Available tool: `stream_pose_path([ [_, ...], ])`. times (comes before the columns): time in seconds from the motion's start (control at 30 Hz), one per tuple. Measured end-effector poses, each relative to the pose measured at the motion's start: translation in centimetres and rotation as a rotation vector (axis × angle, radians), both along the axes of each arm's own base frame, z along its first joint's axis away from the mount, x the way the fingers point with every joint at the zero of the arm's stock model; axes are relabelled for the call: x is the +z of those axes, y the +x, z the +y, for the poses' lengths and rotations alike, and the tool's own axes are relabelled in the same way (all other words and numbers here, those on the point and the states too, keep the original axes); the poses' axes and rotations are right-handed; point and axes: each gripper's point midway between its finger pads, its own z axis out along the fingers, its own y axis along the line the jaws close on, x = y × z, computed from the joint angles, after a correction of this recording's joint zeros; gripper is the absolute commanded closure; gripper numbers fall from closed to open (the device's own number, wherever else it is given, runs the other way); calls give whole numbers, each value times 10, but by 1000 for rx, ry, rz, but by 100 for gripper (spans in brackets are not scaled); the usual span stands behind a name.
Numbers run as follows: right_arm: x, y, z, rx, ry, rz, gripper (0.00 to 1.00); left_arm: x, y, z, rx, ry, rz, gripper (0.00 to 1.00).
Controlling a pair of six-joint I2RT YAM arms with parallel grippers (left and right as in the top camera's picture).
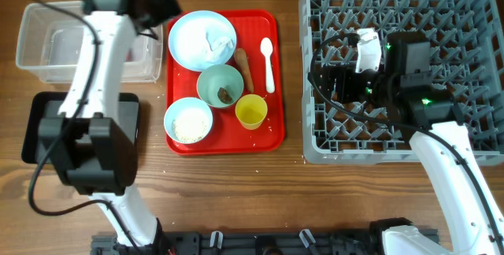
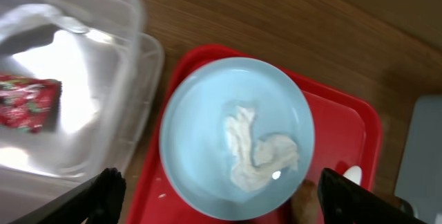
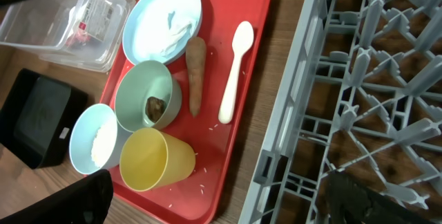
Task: Sort waste into correct bins and load items into the dishwasher rack
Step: 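Carry the wrapper and tissue with the left gripper into the clear bin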
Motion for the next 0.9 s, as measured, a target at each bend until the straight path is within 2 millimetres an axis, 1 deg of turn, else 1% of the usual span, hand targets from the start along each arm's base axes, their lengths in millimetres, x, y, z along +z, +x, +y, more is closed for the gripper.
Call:
stream_pose_path([
  [0.07,0,0,0,0,0,0,0,-11,4,-24,-48,-3,7,11],
  [0.1,0,0,0,0,0,0,0,-23,7,-39,-74,-1,18,11],
  [0.13,0,0,0,0,0,0,0,-36,9,-49,-97,3,33,11],
  [0.2,0,0,0,0,0,1,0,-62,12,-63,-135,15,67,9],
  [0.23,-1,-1,0,0,-1,7,0,-85,13,-70,-159,26,99,7],
  [0.3,-2,-2,0,0,-1,13,0,-105,12,-70,-184,43,132,5],
  [0.4,-3,-3,0,0,-2,19,0,-128,15,-71,-267,81,150,3],
  [0.5,-3,-3,0,0,-2,19,0,-143,17,-74,-354,105,153,2],
  [0.63,-3,-3,0,0,-2,20,0,-155,18,-75,-409,127,155,5],
  [0.67,-3,-3,0,0,-2,20,0,-155,18,-76,-417,129,153,8],
  [0.73,-3,-3,0,0,-2,20,0,-156,18,-76,-426,134,154,22],
  [0.77,-3,-3,0,0,-2,21,0,-156,18,-76,-432,137,153,40],
  [0.8,-3,-3,0,0,-2,21,0,-156,19,-76,-440,141,151,55],
  [0.83,-3,-3,0,0,-2,21,1,-156,19,-75,-438,140,151,64],
  [0.87,-3,-3,0,0,-2,21,1,-156,19,-75,-441,141,151,78],
  [0.9,-3,-3,0,0,-2,21,0,-157,19,-75,-446,144,152,85],
])
